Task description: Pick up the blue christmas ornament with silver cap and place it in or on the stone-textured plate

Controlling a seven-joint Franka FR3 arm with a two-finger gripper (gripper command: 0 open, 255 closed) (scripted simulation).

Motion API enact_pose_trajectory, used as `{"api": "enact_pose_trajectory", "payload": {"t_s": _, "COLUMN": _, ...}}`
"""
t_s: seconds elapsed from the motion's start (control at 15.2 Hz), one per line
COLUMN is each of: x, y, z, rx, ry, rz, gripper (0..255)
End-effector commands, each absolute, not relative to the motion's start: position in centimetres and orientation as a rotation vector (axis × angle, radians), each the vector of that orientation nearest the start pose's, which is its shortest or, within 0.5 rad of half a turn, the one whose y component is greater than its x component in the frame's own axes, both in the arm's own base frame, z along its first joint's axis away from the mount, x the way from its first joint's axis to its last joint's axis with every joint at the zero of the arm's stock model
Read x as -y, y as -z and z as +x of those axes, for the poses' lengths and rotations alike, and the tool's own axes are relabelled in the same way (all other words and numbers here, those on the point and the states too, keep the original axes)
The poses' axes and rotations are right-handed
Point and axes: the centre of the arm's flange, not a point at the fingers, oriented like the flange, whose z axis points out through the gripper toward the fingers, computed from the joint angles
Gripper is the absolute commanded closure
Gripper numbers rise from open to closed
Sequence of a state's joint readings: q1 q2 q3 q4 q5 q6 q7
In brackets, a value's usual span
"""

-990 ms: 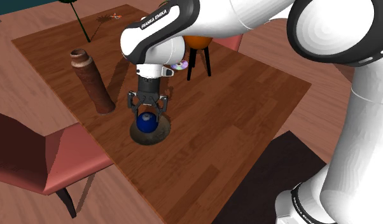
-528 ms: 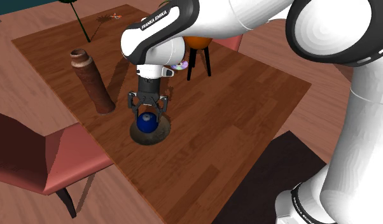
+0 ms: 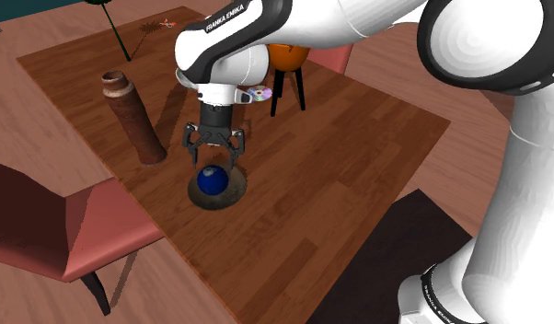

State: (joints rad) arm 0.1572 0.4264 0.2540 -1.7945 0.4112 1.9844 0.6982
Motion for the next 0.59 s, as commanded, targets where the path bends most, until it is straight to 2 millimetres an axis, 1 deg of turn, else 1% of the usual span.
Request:
{"api": "enact_pose_trajectory", "payload": {"t_s": 0.0, "x": -25.5, "y": -32.82, "z": 57.5, "rx": -0.705, "ry": -0.626, "rz": -2.712, "gripper": 0}}
{"api": "enact_pose_trajectory", "payload": {"t_s": 0.07, "x": -25.13, "y": -33.73, "z": 57.86, "rx": -0.705, "ry": -0.626, "rz": -2.712, "gripper": 0}}
{"api": "enact_pose_trajectory", "payload": {"t_s": 0.53, "x": -25.13, "y": -33.73, "z": 57.86, "rx": -0.705, "ry": -0.626, "rz": -2.712, "gripper": 0}}
